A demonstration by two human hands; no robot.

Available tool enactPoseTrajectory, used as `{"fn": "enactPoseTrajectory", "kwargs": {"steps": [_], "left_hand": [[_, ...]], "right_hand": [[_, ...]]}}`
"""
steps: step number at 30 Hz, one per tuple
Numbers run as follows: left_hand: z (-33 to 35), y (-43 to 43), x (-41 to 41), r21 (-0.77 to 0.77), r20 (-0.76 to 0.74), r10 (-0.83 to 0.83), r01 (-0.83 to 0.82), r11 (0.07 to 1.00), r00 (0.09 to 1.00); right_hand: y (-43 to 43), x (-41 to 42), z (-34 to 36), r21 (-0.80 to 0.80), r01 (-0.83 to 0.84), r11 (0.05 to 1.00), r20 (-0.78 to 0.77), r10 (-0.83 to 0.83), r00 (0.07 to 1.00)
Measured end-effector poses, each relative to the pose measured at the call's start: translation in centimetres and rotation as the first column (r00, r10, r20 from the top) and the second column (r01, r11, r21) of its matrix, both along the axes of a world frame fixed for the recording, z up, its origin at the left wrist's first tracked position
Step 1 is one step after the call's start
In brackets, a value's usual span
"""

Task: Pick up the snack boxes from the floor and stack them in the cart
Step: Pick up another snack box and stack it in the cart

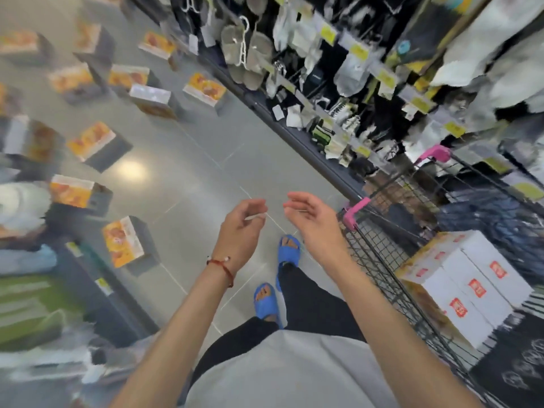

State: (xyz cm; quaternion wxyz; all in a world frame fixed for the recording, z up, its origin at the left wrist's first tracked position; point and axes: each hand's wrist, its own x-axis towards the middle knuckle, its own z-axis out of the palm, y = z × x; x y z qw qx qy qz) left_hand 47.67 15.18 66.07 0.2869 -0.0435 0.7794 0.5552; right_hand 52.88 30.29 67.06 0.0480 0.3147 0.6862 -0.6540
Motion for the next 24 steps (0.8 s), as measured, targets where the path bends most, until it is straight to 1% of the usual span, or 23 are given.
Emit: {"fn": "enactPoseTrajectory", "kwargs": {"steps": [7,11,14,20,24], "left_hand": [[1.2,-0.5,-7.1,-0.025,-0.020,0.201,-0.202,0.979,0.979],[2.2,-0.7,-10.6,-0.034,-0.034,0.330,-0.331,0.943,0.943],[2.6,-1.4,-12.9,-0.034,-0.040,0.397,-0.399,0.917,0.917],[2.2,-3.8,-18.0,-0.024,-0.036,0.508,-0.508,0.861,0.861],[1.3,-5.9,-23.0,-0.008,-0.001,0.562,-0.562,0.827,0.827]], "right_hand": [[0.1,-10.6,-0.3,-0.036,-0.195,0.980,-0.034,0.194,0.980],[0.4,-16.3,-0.1,-0.037,-0.304,0.952,-0.044,0.302,0.952],[0.3,-20.1,0.1,-0.025,-0.375,0.927,-0.062,0.373,0.926],[-1.0,-27.1,0.0,-0.040,-0.445,0.895,-0.054,0.442,0.895],[-3.0,-32.8,-0.4,-0.044,-0.484,0.874,-0.045,0.482,0.875]]}}
